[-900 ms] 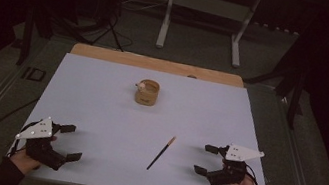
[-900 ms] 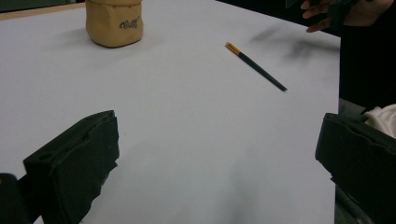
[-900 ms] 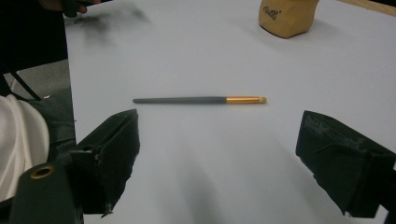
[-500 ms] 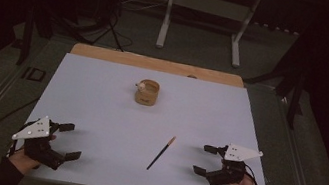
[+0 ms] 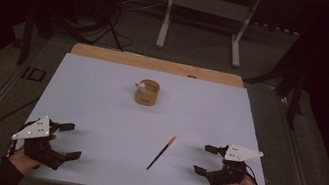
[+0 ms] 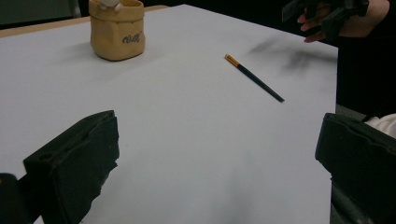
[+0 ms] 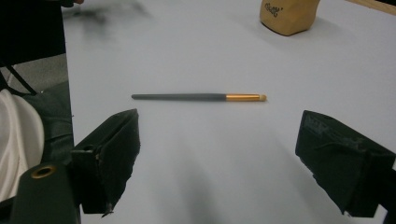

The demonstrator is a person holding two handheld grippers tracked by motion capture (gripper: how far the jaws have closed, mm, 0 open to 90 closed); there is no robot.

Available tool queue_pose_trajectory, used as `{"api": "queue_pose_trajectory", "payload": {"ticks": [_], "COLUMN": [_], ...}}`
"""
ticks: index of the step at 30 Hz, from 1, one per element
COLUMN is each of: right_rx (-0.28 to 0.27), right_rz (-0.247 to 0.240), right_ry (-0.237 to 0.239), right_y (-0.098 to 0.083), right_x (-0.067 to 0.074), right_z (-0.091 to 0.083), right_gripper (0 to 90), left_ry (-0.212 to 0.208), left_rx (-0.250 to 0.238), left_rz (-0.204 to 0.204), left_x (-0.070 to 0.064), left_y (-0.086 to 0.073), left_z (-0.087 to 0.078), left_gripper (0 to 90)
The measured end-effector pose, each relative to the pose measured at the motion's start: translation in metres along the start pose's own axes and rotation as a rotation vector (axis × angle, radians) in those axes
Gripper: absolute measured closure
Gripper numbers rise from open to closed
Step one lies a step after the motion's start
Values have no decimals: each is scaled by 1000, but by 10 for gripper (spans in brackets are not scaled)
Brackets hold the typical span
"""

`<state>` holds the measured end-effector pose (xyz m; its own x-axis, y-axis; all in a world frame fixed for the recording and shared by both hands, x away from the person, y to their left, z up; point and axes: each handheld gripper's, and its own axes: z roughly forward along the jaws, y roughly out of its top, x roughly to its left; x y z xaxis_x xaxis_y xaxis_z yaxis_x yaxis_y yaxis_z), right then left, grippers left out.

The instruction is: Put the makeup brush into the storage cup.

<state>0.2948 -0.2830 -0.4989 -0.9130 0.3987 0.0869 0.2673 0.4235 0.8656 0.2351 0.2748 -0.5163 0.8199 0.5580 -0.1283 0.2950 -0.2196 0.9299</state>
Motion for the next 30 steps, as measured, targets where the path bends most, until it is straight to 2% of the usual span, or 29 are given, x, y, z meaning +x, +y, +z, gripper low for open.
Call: {"api": "queue_pose_trajectory", "payload": {"ticks": [8, 12, 18, 20, 26, 30], "right_rx": [11, 20, 28, 36, 121, 148], "right_rz": [-7, -2, -42, -59, -106, -130], "right_ry": [-3, 11, 18, 37, 75, 97], "right_y": [2, 4, 16, 21, 32, 41], "right_x": [0, -1, -3, -6, -15, -22], "right_z": [1, 1, 1, 2, 11, 19], "right_gripper": [139, 143, 142, 143, 143, 142], "left_ry": [-6, -6, -3, -1, -1, -1], "left_rx": [1, -1, -5, -8, -14, -14], "left_rz": [1, 3, 4, 4, 7, 8], "left_x": [0, 0, 0, 0, 0, -1], "left_y": [1, 1, 2, 3, 4, 5], "left_z": [1, 1, 2, 1, 1, 1], "left_gripper": [4, 4, 4, 3, 3, 4]}}
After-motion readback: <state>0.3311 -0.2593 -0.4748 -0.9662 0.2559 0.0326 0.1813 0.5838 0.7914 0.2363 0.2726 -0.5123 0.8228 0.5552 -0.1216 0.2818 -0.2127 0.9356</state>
